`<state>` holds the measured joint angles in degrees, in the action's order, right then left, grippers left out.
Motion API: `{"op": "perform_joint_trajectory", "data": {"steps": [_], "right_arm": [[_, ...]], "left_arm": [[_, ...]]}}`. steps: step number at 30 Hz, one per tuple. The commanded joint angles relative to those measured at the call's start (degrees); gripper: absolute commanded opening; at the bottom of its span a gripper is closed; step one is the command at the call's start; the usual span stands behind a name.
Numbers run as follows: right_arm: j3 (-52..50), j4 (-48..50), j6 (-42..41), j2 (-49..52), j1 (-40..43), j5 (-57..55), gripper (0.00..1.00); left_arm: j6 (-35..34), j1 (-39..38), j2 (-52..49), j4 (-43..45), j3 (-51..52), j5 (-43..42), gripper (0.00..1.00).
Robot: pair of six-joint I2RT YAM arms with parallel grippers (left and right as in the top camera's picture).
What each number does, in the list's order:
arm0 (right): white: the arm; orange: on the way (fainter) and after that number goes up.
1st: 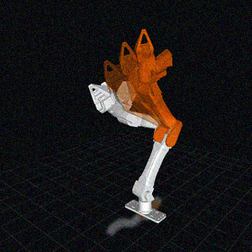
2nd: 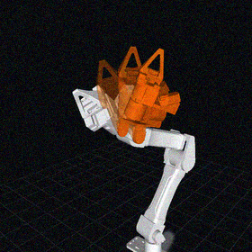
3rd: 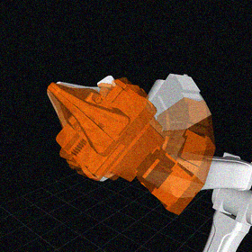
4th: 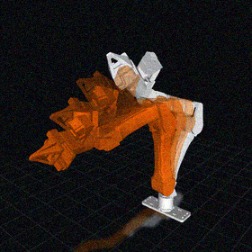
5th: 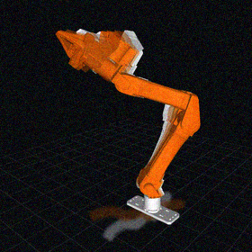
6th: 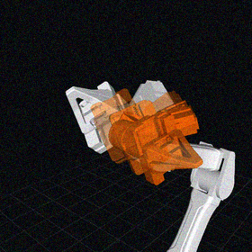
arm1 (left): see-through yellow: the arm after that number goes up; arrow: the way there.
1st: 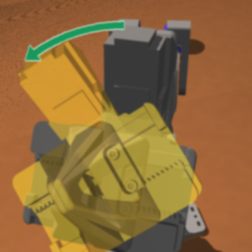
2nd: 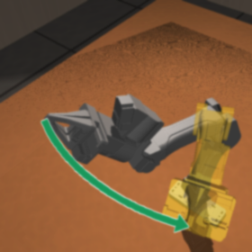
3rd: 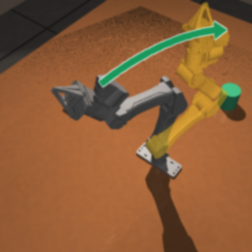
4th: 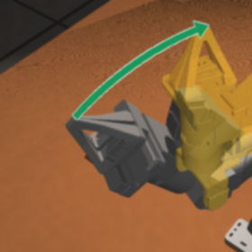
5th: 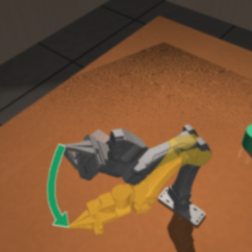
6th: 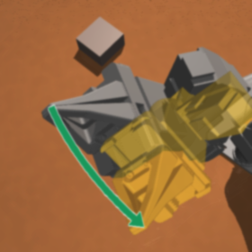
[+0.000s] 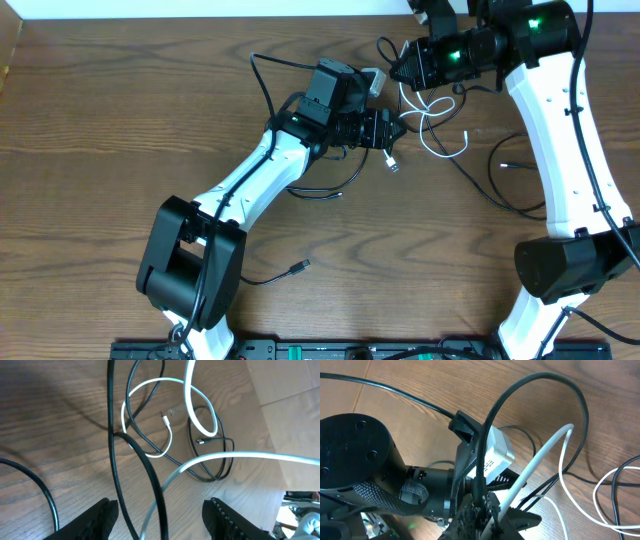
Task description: Untangle cables
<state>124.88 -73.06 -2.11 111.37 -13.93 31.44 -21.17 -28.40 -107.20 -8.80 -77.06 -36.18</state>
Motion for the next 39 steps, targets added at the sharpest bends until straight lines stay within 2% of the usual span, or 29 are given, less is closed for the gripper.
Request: {"op": "perform_joint_trajectory", "data": {"steps": [1, 5, 9, 12, 19, 28, 39], "right_arm": [[0.9, -0.2, 1.1, -1.2, 0.1, 0.2, 0.01], [0.9, -0.2, 1.1, -1.2, 0.1, 0.2, 0.01], [0.9, -0.2, 1.1, -1.2, 0.1, 0.2, 0.01], [0.9, -0.2, 1.1, -1.2, 0.1, 0.2, 0.01], [0.9, -0.8, 1.0, -1.2, 0.2, -3.1, 0.01], [1.1, -3.4, 0.5, -1.8, 6.6, -7.3, 0.01], [1.1, -3.5, -0.9, -9.8, 26.2, -7.3, 0.01]], "left_arm": [[-0.2, 0.0, -1.2, -0.1, 0.1, 2.2, 0.57], [-0.2, 0.0, -1.2, 0.0, 0.1, 2.4, 0.41], [-0.2, 0.0, -1.2, -0.1, 0.1, 2.9, 0.37], [-0.2, 0.0, -1.2, -0.1, 0.1, 3.4, 0.30], [-0.1, 0.0, -1.2, -1.0, 0.1, 5.2, 0.08], [1.0, 2.1, -1.2, -5.2, 0.1, 7.8, 0.07], [1.0, 9.5, -1.2, -9.9, 0.1, 7.8, 0.07]]}}
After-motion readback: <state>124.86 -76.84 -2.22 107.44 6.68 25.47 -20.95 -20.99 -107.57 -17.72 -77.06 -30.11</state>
